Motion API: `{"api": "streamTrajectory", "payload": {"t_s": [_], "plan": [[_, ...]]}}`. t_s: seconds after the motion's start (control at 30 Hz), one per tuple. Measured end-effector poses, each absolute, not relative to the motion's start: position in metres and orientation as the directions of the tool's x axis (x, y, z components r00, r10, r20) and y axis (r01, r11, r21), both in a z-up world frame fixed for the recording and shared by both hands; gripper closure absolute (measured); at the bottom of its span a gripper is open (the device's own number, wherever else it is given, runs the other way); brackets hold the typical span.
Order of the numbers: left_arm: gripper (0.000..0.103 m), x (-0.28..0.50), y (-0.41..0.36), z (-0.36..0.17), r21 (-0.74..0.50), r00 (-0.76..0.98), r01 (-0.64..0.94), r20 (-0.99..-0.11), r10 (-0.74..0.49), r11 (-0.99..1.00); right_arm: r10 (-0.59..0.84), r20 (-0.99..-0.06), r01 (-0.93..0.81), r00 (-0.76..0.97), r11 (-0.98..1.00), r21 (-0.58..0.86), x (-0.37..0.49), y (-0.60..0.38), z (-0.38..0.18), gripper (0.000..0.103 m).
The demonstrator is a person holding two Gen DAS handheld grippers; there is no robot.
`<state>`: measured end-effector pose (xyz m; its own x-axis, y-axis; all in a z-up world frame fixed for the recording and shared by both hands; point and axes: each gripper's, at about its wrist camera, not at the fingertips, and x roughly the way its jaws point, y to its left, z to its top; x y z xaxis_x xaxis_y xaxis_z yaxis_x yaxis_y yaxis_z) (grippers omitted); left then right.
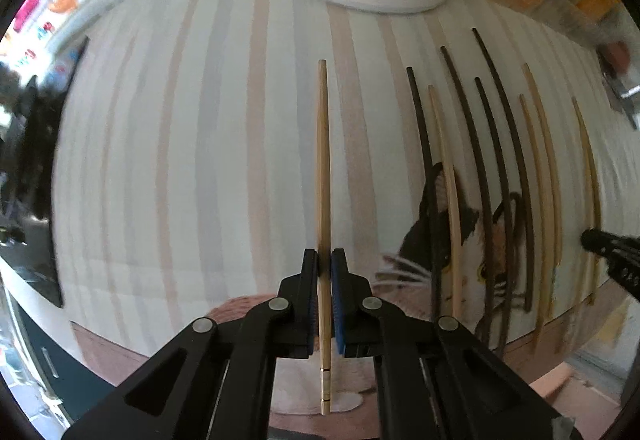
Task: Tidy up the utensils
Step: 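Lift both held chopsticks and carry them over the beige utensil holder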
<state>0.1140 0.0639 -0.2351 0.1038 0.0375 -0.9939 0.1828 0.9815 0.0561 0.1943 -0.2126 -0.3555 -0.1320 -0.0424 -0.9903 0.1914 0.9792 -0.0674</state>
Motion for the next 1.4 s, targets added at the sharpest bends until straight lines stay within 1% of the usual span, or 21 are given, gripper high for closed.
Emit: {"api": "streamTrajectory", "payload": {"t_s": [0.23,0.4,0.63,0.67,0.77,0.83,1.0,1.1,1.13,1.23,1.4], "plan": [[0.099,0.068,0.07,-0.202,0.061,0.147,0.17,-0.988,0.036,0.983,-0.051,-0.997,0.134,-0.066,0.989,-0.06,0.174,-0.206,-0.328,0.096],[0.099,0.031,0.08,-0.162,0.051,0.209,0.149,-0.978,0.019,0.988,-0.02,-1.0,0.132,0.003,0.991,-0.02,0.153,-0.205,-0.298,0.096],[0.099,0.016,0.09,-0.095,-0.003,0.326,0.107,-0.945,-0.038,0.994,0.035,-0.993,0.118,0.115,0.992,0.048,0.135,-0.209,-0.238,0.096],[0.099,0.015,0.091,-0.083,-0.012,0.35,0.101,-0.936,-0.047,0.995,0.041,-0.991,0.115,0.129,0.992,0.056,0.135,-0.205,-0.237,0.096],[0.099,0.032,0.089,-0.053,-0.04,0.406,0.098,-0.911,-0.077,0.994,0.069,-0.98,0.099,0.186,0.991,0.088,0.139,-0.197,-0.214,0.096],[0.099,0.044,0.091,-0.03,-0.063,0.449,0.102,-0.888,-0.103,0.993,0.084,-0.972,0.092,0.22,0.99,0.106,0.161,-0.202,-0.217,0.096],[0.099,0.066,0.094,0.018,-0.126,0.53,0.137,-0.828,-0.18,0.983,0.125,-0.936,0.071,0.328,0.985,0.156,0.182,-0.19,-0.17,0.096],[0.099,0.097,0.089,0.041,-0.14,0.57,0.162,-0.795,-0.209,0.977,0.133,-0.909,0.064,0.395,0.983,0.172,0.202,-0.182,-0.14,0.096],[0.099,0.111,0.084,0.041,-0.143,0.579,0.168,-0.786,-0.215,0.975,0.133,-0.901,0.063,0.412,0.983,0.174,0.209,-0.18,-0.131,0.096],[0.099,0.146,0.082,0.061,-0.153,0.614,0.19,-0.753,-0.239,0.97,0.12,-0.87,0.068,0.478,0.983,0.173,0.236,-0.173,-0.103,0.096],[0.099,0.197,0.078,0.079,-0.165,0.654,0.207,-0.71,-0.262,0.964,0.076,-0.804,0.113,0.59,0.978,0.175,0.291,-0.169,-0.065,0.096]]}}
